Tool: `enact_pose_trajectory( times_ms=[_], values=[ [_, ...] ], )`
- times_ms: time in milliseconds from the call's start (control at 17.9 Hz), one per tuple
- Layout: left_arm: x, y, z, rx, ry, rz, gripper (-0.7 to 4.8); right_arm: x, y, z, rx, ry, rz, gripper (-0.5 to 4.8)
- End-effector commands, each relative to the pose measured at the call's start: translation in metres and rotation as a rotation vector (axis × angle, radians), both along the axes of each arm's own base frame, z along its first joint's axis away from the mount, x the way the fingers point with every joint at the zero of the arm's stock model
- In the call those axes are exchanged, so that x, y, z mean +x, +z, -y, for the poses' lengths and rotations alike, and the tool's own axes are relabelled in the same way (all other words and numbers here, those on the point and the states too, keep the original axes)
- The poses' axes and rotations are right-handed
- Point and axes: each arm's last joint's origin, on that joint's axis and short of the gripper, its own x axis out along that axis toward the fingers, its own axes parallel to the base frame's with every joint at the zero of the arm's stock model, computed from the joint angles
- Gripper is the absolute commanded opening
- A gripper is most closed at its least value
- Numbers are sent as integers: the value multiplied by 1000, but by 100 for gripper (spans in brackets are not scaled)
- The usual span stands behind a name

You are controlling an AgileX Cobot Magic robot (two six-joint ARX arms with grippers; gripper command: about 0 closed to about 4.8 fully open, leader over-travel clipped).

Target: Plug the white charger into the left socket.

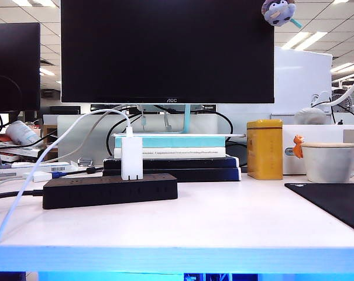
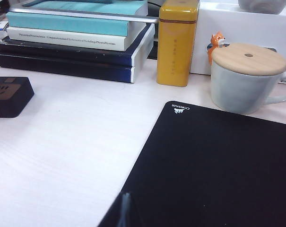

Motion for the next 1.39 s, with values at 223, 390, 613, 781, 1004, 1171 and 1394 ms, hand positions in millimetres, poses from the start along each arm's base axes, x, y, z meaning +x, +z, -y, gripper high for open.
enact_pose_trajectory(
  times_ms=[223, 390, 613, 781, 1004, 1171, 1394],
  values=[
    [0, -1, 0, -65, 21, -3, 120, 1, -2, 0, 2, 3, 1, -7],
    [0, -1, 0, -71, 7, -3, -3, 1, -2, 0, 2, 3, 1, -7],
    [0, 0, 0, -103, 15, 0, -5, 1, -2, 0, 2, 3, 1, -7],
    [0, 0, 0, -103, 16, 1, -5, 1, -2, 0, 2, 3, 1, -7],
    [0, 0, 0, -103, 16, 1, -5, 1, -2, 0, 2, 3, 1, -7],
    [0, 0, 0, -103, 16, 1, -5, 1, -2, 0, 2, 3, 1, -7],
    [0, 0, 0, -103, 16, 1, -5, 1, -2, 0, 2, 3, 1, -7]
  ],
)
